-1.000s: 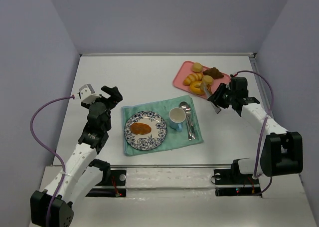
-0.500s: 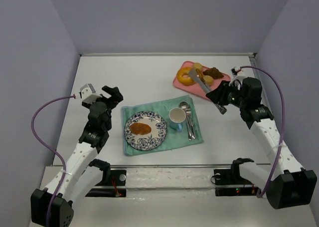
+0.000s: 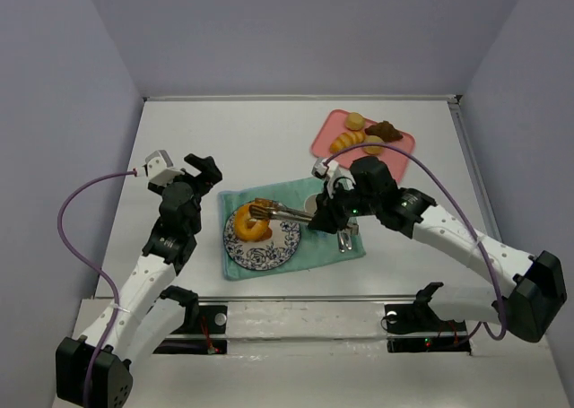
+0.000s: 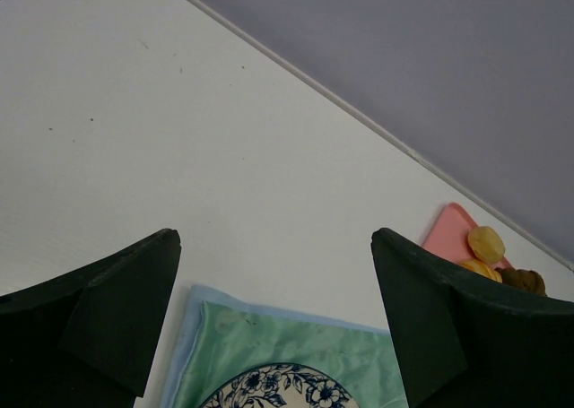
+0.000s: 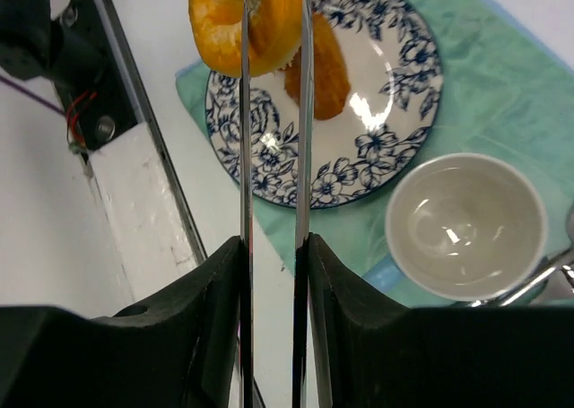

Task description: Place the bread

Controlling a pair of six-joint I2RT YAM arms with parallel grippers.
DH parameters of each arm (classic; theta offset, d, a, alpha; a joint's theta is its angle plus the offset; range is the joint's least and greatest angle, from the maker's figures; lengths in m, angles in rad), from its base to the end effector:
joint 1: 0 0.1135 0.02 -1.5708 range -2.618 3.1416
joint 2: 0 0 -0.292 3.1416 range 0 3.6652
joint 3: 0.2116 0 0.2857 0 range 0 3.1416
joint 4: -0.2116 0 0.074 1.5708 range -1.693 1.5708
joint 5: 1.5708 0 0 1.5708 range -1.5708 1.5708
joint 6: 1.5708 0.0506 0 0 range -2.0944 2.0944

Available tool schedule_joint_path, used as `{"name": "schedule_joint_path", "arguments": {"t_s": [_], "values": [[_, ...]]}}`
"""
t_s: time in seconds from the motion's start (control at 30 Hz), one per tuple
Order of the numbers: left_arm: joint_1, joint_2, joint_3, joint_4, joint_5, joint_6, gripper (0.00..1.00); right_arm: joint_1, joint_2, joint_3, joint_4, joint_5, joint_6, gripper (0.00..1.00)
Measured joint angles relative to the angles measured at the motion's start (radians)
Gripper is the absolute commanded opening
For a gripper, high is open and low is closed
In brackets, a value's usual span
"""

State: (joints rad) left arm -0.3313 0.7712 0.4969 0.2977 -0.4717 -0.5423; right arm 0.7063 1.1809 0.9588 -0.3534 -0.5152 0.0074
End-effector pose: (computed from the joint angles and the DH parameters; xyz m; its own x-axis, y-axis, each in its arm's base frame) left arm 0.2106 -0.0481 0.3019 0.0911 -0.5175 -0.8508 -0.1083 0.8441 -0.5251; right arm 0.2073 0.2096 0.3163 -0.4206 -0.3503 -0.8369 -0.8761 0.3964 0.2744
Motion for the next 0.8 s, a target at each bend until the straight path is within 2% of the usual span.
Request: {"name": "schedule_joint_path", "arguments": {"t_s": [0.27,0.33,0.53,0.8], "values": [[0.002,0.000,0.000,0.000,0.000,0.000,0.99,0.103,0.099,0.008,-0.085,0.069,-0.080,0.29],[0.002,0.000,0.000,0.000,-0.001,0.000,0.99,0.122,0.123,0.009,-0.105,0.088,-0.092,0.34],[0.002,0.000,0.000,0.000,-0.003,-0.001,0.99,0.132,0.154,0.021,-0.133,0.113,-0.105,0.46],[0.002,0.000,0.000,-0.001,-0.004,-0.002,0.99,0.132,0.154,0.057,-0.135,0.112,-0.121,0.50]]}}
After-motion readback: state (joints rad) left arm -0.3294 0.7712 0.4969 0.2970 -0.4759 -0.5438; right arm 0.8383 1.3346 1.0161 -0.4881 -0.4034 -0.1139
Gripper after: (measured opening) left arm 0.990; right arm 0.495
